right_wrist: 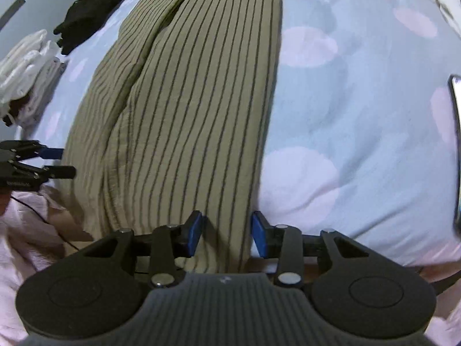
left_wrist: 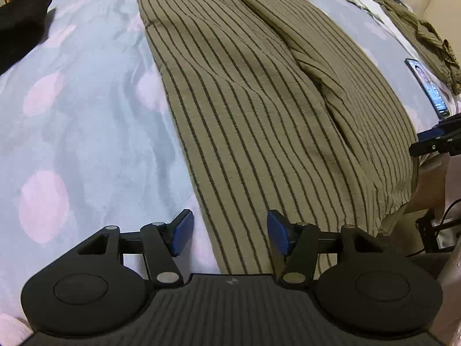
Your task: Fold clothes
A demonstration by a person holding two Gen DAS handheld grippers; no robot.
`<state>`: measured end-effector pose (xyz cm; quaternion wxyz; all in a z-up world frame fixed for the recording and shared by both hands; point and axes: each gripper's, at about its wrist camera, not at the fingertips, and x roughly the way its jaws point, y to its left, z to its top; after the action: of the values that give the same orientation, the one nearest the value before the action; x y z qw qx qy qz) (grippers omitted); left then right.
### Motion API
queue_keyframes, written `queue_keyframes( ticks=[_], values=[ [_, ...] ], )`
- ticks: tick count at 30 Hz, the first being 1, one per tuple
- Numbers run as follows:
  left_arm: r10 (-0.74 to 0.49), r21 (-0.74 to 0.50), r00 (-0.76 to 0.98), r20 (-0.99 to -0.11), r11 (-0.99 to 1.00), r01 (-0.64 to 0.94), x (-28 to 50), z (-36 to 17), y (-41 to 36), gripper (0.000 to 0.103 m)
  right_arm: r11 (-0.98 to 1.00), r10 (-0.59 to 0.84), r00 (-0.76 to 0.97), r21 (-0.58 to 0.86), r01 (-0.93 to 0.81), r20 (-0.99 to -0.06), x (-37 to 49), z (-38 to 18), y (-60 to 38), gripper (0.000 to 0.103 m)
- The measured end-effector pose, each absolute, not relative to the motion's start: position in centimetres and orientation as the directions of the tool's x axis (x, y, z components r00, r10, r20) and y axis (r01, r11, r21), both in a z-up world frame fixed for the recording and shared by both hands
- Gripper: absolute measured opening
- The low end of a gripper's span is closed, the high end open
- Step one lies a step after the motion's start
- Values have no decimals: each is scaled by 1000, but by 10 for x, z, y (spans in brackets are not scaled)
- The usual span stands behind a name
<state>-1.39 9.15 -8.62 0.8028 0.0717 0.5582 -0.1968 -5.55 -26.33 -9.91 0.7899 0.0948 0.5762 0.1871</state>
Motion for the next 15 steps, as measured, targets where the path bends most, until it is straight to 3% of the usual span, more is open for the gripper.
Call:
queue_keyframes(
  ticks=[1, 2, 3, 7, 11, 15],
  values=[
    [-249, -115, 292, -924, 906, 408, -15, -86, 91, 52, 906, 417, 259, 376, -194, -871, -57, -99, -262, 42],
    [-261, -124, 285, -922, 899, 420, -17, -86, 91, 41, 902, 425, 255, 382, -203, -869, -58, -101, -260, 42],
    [-280, -143, 277, -919, 893, 427, -18, -86, 91, 39, 899, 432, 251, 389, -203, -866, -57, -102, -258, 42],
    [-293, -164, 271, -917, 895, 414, -20, -87, 94, 39, 888, 458, 242, 428, -171, -855, -50, -110, -256, 42],
    [-315, -191, 268, -910, 895, 404, -20, -91, 101, 41, 879, 477, 241, 465, -109, -845, -46, -115, -265, 30],
    [-323, -203, 266, -908, 895, 396, -24, -88, 108, 41, 877, 480, 250, 468, -110, -841, -46, -113, -262, 32]
  ],
)
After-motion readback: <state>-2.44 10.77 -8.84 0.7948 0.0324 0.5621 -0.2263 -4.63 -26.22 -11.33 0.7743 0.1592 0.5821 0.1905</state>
